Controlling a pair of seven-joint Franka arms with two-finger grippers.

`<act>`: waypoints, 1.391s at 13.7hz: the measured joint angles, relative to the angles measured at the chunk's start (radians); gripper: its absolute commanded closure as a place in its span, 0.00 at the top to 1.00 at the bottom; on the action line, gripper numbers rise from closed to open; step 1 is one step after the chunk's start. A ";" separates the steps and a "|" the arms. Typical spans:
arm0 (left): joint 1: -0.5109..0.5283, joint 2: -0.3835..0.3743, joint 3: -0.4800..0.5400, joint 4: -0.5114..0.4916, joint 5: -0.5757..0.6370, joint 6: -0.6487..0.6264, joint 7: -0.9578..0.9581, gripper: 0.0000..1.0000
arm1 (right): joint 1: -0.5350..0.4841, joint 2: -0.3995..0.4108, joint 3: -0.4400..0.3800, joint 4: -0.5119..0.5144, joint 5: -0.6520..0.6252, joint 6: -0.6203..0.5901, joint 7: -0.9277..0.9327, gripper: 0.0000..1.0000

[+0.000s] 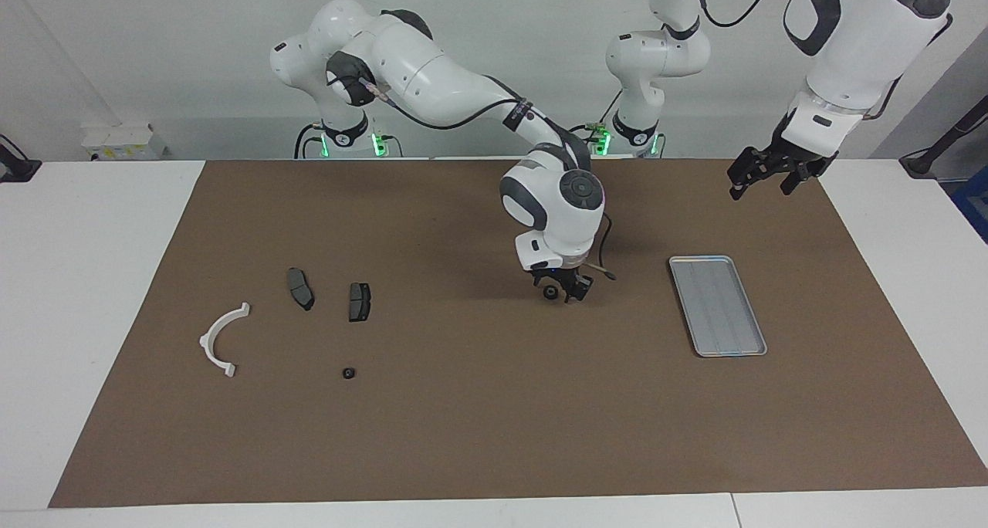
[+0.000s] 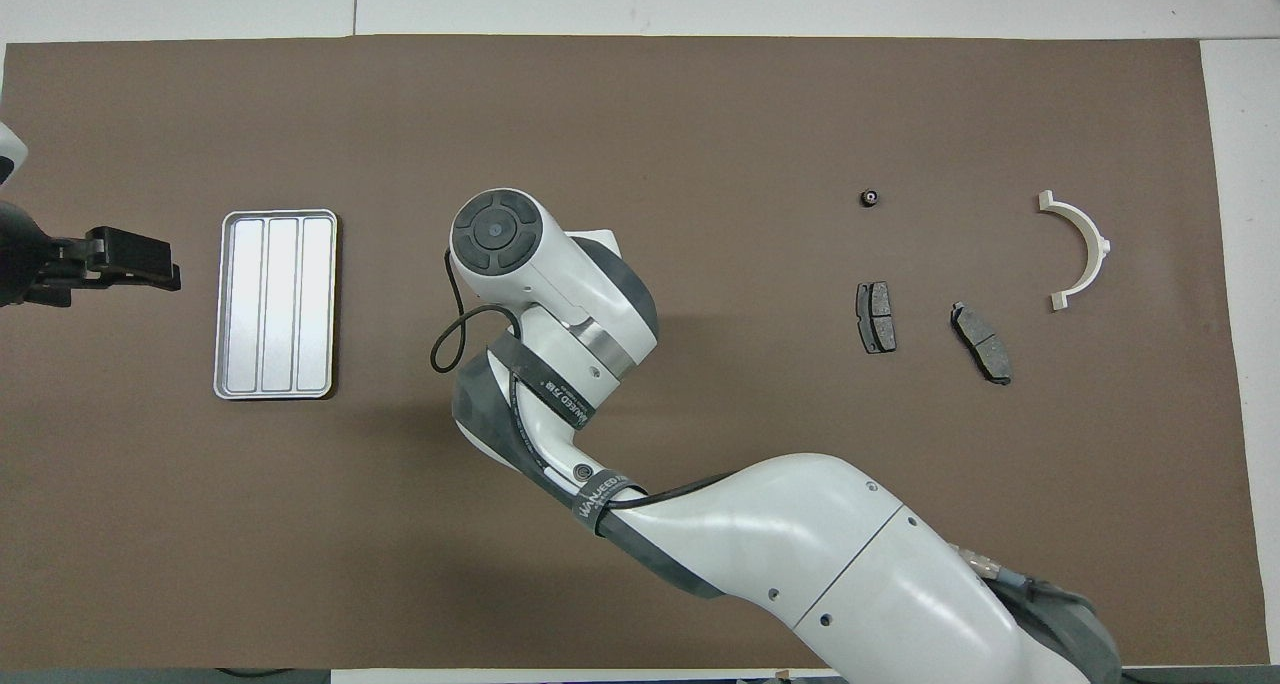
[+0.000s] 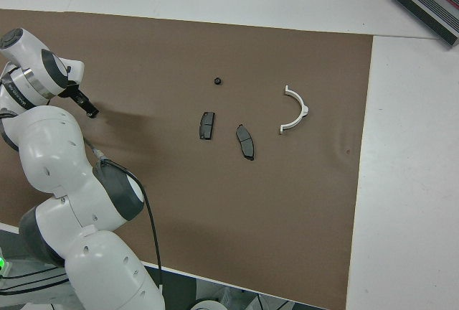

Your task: Pick bearing gear from pile to tray

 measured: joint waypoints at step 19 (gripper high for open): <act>-0.498 0.410 -0.017 -0.147 0.033 0.566 -0.771 1.00 | -0.542 -0.138 -0.012 -0.032 0.000 -0.156 -1.106 1.00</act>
